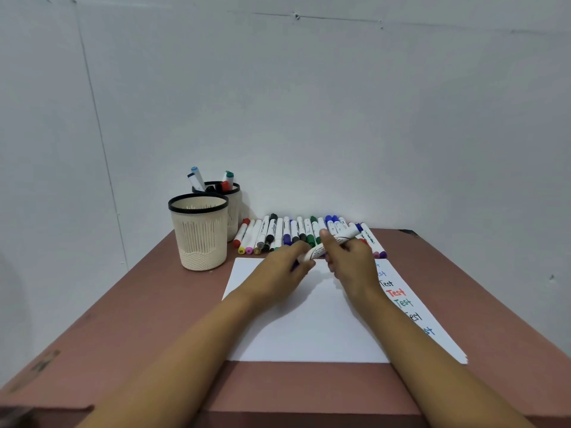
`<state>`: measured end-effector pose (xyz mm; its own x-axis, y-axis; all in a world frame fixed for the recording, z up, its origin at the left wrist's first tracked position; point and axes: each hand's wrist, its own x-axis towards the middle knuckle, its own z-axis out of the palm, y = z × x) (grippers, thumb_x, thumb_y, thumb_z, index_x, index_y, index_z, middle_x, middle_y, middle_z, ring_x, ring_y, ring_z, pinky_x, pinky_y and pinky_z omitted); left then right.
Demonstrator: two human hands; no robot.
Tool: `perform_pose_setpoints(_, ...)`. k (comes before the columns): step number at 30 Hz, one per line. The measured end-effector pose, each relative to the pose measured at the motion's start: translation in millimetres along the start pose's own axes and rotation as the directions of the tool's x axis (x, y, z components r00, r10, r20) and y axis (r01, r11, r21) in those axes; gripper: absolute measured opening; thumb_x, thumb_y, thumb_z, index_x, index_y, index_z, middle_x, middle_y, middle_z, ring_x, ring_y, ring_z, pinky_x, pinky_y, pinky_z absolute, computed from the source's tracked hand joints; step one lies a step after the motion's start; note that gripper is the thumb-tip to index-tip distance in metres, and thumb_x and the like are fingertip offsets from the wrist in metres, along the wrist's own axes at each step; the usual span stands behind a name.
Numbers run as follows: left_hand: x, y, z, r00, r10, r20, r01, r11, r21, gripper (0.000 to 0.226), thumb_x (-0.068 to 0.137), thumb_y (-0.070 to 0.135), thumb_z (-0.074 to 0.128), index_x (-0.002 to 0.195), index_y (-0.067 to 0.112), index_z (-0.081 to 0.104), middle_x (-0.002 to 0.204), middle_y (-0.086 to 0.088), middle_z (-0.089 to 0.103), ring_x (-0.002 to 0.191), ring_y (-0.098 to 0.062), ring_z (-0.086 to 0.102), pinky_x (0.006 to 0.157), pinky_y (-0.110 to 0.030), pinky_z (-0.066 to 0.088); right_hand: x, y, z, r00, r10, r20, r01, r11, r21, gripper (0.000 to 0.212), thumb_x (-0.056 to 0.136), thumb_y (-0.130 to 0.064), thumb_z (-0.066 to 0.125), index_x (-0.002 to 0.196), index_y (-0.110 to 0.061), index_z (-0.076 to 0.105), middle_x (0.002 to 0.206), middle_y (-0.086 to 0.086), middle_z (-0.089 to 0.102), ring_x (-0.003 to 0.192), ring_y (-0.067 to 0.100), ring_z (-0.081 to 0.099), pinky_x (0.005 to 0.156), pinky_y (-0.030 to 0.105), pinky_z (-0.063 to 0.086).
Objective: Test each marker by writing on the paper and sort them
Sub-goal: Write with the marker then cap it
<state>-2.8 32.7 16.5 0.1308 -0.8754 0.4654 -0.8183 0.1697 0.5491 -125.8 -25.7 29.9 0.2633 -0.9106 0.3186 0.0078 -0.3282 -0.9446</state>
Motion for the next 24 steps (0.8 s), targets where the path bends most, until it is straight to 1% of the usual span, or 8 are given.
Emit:
perform_pose_setpoints(2,-1,3,-2,0.999,-0.043,0.020,0.044,0.999,-0.033,0.022,0.097,0.027,0.049,0.113,0.012,0.052,0.075,0.001,0.050,0.069,-0.012,0.045,0.061,-0.016,0.033,3,1,-1,0.998,0.062,-0.013,-0.061,0.995,0.077,0.036,0.094,-0.029,0.060,0.065,-0.008,0.055,0.052,-0.002,0.048,0.044,0.006,0.040,0.043,0.015,0.033)
perform_pose_setpoints(5,-1,6,-2,0.988,-0.119,0.101,0.129,0.987,-0.092,0.020,0.099,0.030,0.042,0.110,0.015,0.051,0.082,-0.002,0.057,0.079,-0.017,0.051,0.071,-0.025,0.037,5,2,-2,0.994,0.104,-0.033,-0.096,0.978,0.185,0.034,0.093,-0.027,0.062,0.066,-0.008,0.053,0.054,0.001,0.046,0.044,0.007,0.038,0.044,0.018,0.033)
perform_pose_setpoints(8,-1,8,-2,0.986,-0.109,0.124,0.118,0.991,-0.063,0.025,0.101,0.028,0.038,0.098,0.009,0.054,0.078,0.000,0.053,0.076,-0.018,0.047,0.066,-0.029,0.033,4,4,-1,0.993,0.107,-0.053,-0.093,0.970,0.224,0.036,0.092,-0.028,0.062,0.065,-0.008,0.052,0.052,-0.001,0.046,0.043,0.007,0.037,0.045,0.018,0.033)
perform_pose_setpoints(13,-2,4,-2,0.994,-0.075,0.076,0.084,0.989,-0.126,0.018,0.099,0.028,0.045,0.096,0.014,0.055,0.067,0.006,0.044,0.062,-0.008,0.039,0.059,-0.022,0.030,5,5,0,0.997,0.081,-0.007,-0.077,0.970,0.232,0.034,0.096,-0.028,0.056,0.070,-0.007,0.050,0.056,-0.001,0.044,0.049,0.009,0.035,0.048,0.019,0.032)
perform_pose_setpoints(17,-2,2,-1,0.997,-0.077,0.001,0.075,0.974,-0.212,0.019,0.095,0.033,0.052,0.106,0.021,0.062,0.077,0.000,0.056,0.067,-0.007,0.044,0.065,-0.022,0.034,5,1,-2,0.997,0.064,0.038,-0.073,0.952,0.297,0.028,0.099,-0.024,0.052,0.076,-0.008,0.052,0.058,0.000,0.043,0.050,0.008,0.035,0.048,0.019,0.031)
perform_pose_setpoints(19,-2,1,-2,0.995,-0.101,-0.028,0.091,0.968,-0.233,0.018,0.092,0.034,0.057,0.105,0.022,0.062,0.074,0.006,0.054,0.061,0.000,0.043,0.060,-0.014,0.034,5,0,-3,0.996,0.077,0.036,-0.085,0.952,0.296,0.026,0.099,-0.026,0.050,0.079,-0.010,0.054,0.060,0.000,0.043,0.051,0.009,0.036,0.049,0.021,0.031)
perform_pose_setpoints(22,-2,0,-6,0.982,-0.191,0.007,0.189,0.968,-0.166,0.029,0.086,0.033,0.066,0.110,0.024,0.052,0.078,0.014,0.048,0.067,0.004,0.047,0.059,-0.004,0.035,6,-3,-6,0.991,0.132,0.024,-0.131,0.914,0.383,0.023,0.100,-0.032,0.047,0.085,-0.017,0.055,0.067,0.002,0.046,0.051,0.011,0.041,0.049,0.023,0.033)
perform_pose_setpoints(24,-1,-7,-11,0.973,-0.229,0.000,0.229,0.973,-0.018,0.036,0.088,0.031,0.063,0.120,0.021,0.049,0.090,0.006,0.053,0.079,-0.006,0.047,0.061,-0.009,0.034,7,-5,-11,0.981,0.193,0.032,-0.183,0.846,0.500,0.022,0.101,-0.038,0.042,0.093,-0.020,0.051,0.076,0.007,0.052,0.054,0.016,0.052,0.050,0.024,0.043)
